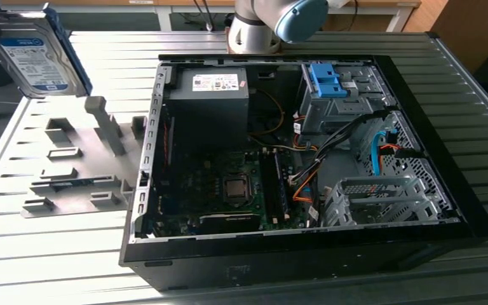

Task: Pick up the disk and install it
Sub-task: 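Pick up the disk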

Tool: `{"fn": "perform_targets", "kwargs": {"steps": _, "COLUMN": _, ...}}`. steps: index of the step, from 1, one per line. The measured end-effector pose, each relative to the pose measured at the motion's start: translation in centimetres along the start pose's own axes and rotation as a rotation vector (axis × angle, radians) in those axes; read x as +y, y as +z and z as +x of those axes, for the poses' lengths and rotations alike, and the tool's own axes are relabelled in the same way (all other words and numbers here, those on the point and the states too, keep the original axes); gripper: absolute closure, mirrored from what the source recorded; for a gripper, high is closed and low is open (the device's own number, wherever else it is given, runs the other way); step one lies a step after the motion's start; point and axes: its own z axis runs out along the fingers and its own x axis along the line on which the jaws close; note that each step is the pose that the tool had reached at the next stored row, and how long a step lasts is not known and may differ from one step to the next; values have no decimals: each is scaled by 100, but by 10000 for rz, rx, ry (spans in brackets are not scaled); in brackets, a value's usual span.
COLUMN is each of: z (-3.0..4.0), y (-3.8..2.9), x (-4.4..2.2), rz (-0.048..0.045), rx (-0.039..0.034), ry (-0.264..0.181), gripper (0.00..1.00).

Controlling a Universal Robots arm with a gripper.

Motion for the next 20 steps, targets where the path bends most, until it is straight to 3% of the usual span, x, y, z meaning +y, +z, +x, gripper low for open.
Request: {"fn": "perform_targets", "kwargs": {"steps": 20, "z": -4, "y": -112, "x": 3, "rz": 0, "rx": 0, "ry": 0, "gripper": 64}}
